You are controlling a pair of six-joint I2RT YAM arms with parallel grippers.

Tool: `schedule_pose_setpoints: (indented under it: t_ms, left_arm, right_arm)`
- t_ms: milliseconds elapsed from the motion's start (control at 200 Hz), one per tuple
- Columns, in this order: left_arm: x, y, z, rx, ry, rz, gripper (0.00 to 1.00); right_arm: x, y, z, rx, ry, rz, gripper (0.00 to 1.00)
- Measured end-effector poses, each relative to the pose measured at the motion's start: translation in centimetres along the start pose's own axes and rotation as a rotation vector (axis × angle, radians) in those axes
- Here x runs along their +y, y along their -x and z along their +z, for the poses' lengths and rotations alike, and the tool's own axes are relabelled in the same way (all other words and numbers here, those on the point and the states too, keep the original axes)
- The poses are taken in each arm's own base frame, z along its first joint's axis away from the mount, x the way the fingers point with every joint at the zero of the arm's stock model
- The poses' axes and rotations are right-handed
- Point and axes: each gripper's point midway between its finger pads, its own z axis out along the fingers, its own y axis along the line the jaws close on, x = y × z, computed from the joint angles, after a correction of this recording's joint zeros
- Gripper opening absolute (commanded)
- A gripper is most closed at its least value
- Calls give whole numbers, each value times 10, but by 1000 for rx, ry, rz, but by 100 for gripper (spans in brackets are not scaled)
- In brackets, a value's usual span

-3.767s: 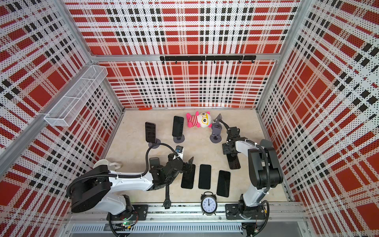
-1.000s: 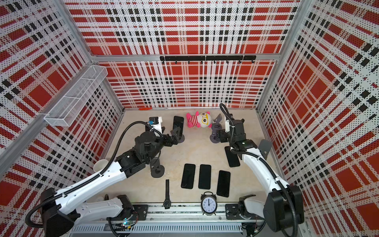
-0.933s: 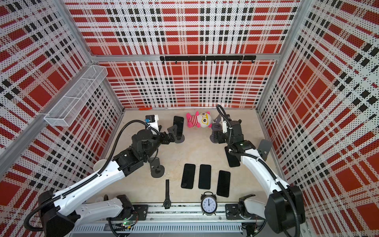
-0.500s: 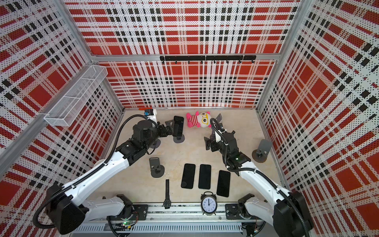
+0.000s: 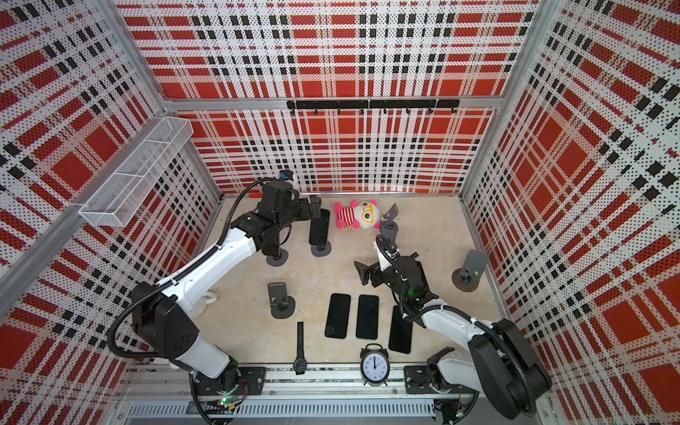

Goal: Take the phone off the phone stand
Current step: 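Reach the left gripper to the plush-side stand phone while the right moves back, then close the left gripper on the phone on the stand by the plush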

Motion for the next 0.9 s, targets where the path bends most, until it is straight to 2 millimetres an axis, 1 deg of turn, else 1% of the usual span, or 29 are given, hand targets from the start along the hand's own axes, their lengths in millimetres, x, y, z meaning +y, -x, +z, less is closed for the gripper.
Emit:
schedule_pose_setpoints:
  t_ms: [125, 271, 436, 576, 741, 817, 897]
  left_arm:
    - [-3, -3, 16, 69, 10, 65, 98]
    - [-4, -8, 32, 128, 24, 133, 98]
    - [3, -13, 41, 149, 48, 195, 98]
    - [11, -16, 49, 166, 36, 210, 98]
    - [21, -25, 72, 196, 27, 217, 98]
    - [25, -34, 82, 217, 35, 222, 98]
    - [26, -41, 89, 232, 37, 225, 98]
  right_arm:
    - [2, -4, 1, -8, 15, 8, 100]
    - [3, -1, 2, -29, 25, 7, 100]
    - [3, 3, 1, -44, 20, 1, 100]
    - [1, 3, -3, -53, 8, -5, 100]
    - [-1, 6, -5, -63, -8, -15, 100]
    - [-2, 6, -5, -65, -15, -17, 100]
    - [-4, 6, -5, -65, -24, -20, 100]
